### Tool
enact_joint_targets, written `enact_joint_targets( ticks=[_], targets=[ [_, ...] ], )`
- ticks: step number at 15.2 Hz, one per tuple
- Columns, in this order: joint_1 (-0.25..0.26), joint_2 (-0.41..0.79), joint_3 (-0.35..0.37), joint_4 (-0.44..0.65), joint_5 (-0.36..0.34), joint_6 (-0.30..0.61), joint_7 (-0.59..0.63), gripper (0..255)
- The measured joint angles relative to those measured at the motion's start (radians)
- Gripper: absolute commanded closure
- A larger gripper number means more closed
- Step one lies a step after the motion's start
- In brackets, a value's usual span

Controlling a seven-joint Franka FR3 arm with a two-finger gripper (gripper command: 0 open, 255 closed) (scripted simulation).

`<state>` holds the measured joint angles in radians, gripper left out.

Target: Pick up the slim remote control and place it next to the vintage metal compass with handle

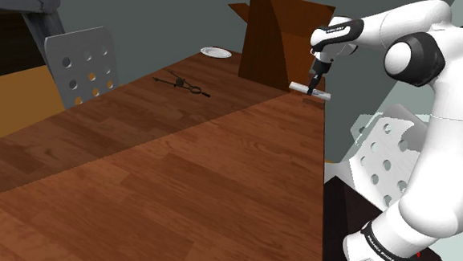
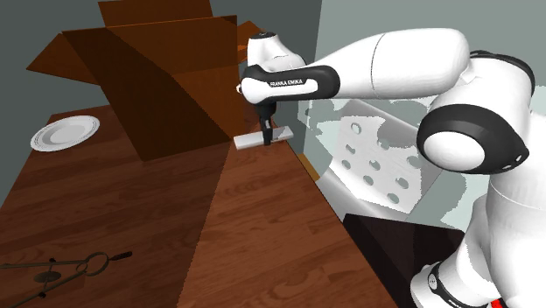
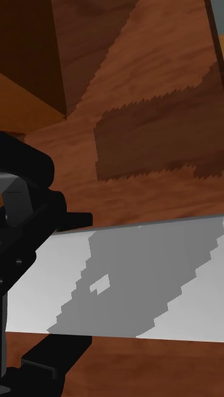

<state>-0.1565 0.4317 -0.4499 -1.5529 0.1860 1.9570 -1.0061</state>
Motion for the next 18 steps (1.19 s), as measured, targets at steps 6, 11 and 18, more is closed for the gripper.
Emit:
enact_joint_targets(
  ticks=[6,11,18],
  targets=[
    [0.017,-0.017,0.001,0.037,-0.012,-0.051,0.028,255],
    [0.102,-0.050,0.025,0.000,-0.036,-0.042,0.135,255],
    [0.201,-0.037,0.065,0.027,-0.049,-0.053,0.279,255]
  ],
)
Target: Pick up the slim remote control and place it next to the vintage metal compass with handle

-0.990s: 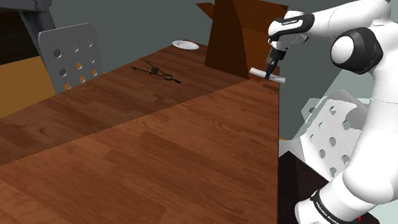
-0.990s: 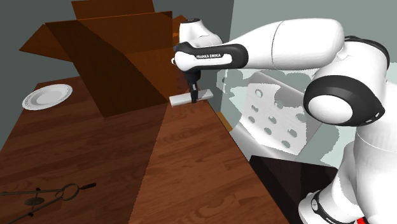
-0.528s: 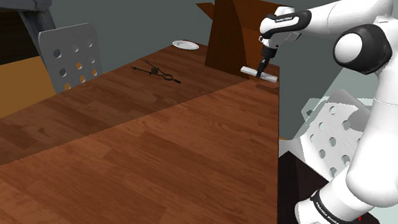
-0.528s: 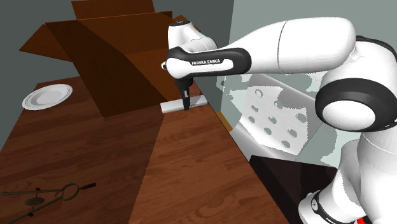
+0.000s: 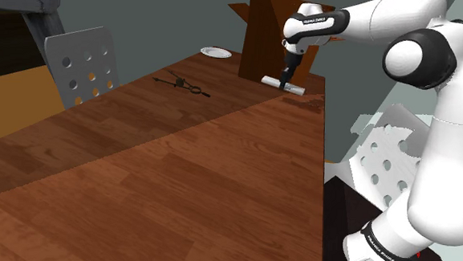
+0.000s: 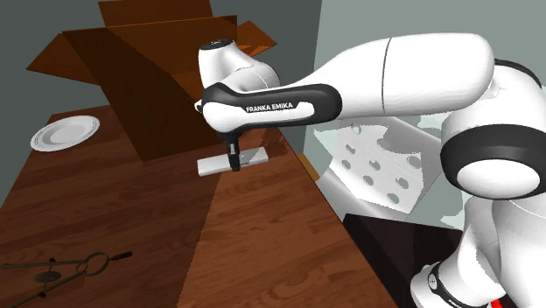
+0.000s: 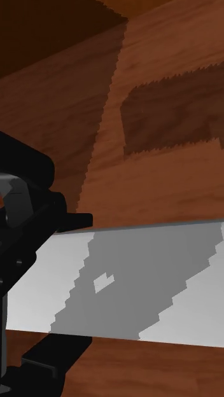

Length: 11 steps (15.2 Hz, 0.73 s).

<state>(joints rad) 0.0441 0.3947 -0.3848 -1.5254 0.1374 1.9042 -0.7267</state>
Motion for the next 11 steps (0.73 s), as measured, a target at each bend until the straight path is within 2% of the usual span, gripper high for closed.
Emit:
enact_joint_targets(
  ticks=[3,11],
  targets=[
    [0.045,0.006,0.018,0.011,-0.006,-0.004,0.065,255],
    [0.131,0.097,0.064,0.161,0.000,-0.062,0.212,255]
  ],
)
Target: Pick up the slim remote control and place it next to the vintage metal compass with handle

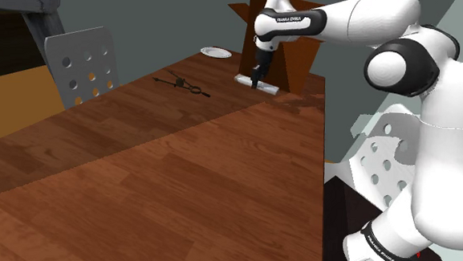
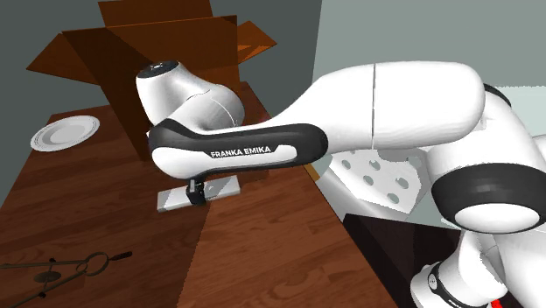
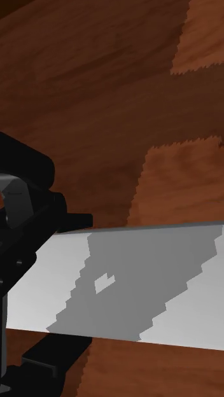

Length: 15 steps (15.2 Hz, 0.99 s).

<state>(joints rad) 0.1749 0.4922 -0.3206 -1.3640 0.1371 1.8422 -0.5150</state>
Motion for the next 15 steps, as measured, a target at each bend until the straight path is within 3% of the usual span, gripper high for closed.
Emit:
enact_joint_targets(
  ticks=[8,15],
  targets=[
    [0.067,0.171,0.045,0.280,0.015,-0.108,0.145,255],
    [0.077,0.190,0.049,0.229,0.018,-0.039,0.151,255]
  ],
)
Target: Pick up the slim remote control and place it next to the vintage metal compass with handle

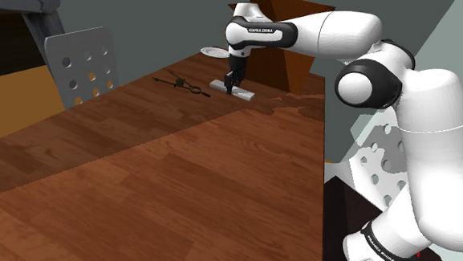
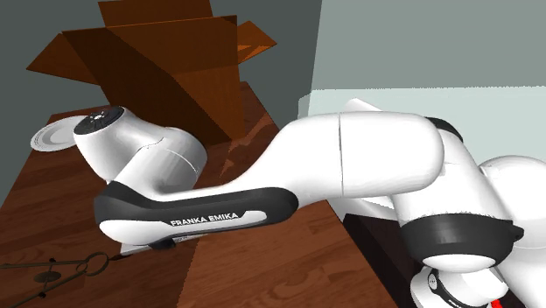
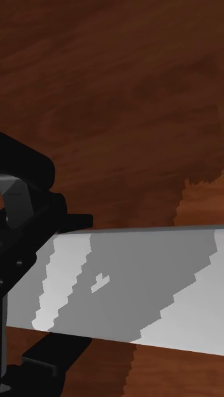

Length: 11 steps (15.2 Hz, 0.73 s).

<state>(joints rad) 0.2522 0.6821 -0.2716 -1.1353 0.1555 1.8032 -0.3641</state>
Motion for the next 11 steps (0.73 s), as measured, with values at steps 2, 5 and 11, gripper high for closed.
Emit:
enact_joint_targets(
  ticks=[2,5,11],
  targets=[
    [0.003,0.003,0.001,-0.024,0.001,0.027,0.000,255],
    [0.006,0.007,0.002,-0.056,0.003,0.062,-0.002,255],
    [0.007,0.029,0.006,-0.102,0.009,0.129,-0.006,255]
  ],
)
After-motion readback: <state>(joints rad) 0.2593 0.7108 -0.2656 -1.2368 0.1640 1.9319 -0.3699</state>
